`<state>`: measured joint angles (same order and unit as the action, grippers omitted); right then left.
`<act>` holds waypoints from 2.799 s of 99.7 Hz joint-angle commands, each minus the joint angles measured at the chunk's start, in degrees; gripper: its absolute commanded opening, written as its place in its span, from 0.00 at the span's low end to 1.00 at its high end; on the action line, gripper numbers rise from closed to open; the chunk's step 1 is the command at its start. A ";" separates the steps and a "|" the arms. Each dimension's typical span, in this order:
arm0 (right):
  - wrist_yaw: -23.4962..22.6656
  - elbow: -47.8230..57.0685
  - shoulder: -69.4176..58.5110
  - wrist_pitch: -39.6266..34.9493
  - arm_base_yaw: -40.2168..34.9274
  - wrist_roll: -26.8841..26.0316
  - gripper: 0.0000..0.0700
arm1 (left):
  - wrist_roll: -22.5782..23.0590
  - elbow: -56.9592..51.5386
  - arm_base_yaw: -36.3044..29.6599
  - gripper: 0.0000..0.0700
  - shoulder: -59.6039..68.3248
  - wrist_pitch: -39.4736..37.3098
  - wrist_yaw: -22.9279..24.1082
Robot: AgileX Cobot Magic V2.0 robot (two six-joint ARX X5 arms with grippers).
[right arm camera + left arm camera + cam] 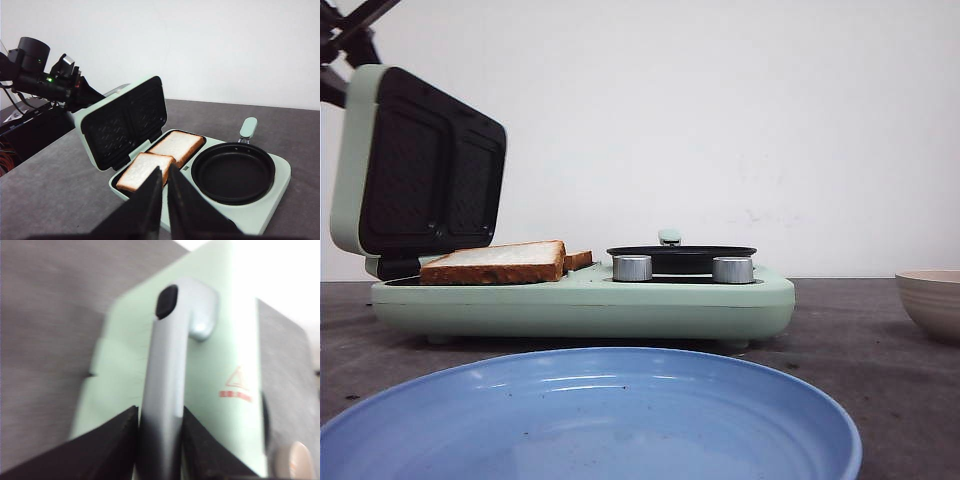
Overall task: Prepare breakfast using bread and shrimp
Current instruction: 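Swing the lid down over the bread with the left gripper, then open the left gripper and lift it off the lid handle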
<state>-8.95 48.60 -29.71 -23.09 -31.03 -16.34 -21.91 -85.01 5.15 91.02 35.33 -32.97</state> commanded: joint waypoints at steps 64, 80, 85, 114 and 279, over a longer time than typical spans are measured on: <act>-0.02 0.42 -0.11 0.81 -0.35 -0.66 0.01 | -0.57 -0.85 -14.34 0.00 1.27 -5.84 7.34; -0.04 0.42 -0.11 0.76 -0.35 -0.90 0.01 | 0.68 -0.85 -18.40 0.00 1.29 -7.41 14.53; -0.04 0.42 -0.11 0.76 -0.35 -1.09 0.01 | 1.20 -0.85 -19.76 0.00 1.49 -7.74 16.87; -0.11 0.42 -0.09 0.74 -0.35 -1.27 0.01 | 1.75 -0.85 -25.35 0.00 5.31 -7.91 19.50; 15.08 0.44 -9.99 -0.11 3.17 -12.28 0.01 | 13.75 -3.19 -37.86 0.01 -18.45 14.84 20.55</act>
<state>5.87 48.60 -38.37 -23.75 -28.60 -26.35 -10.24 -87.00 -31.81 74.02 50.43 -12.29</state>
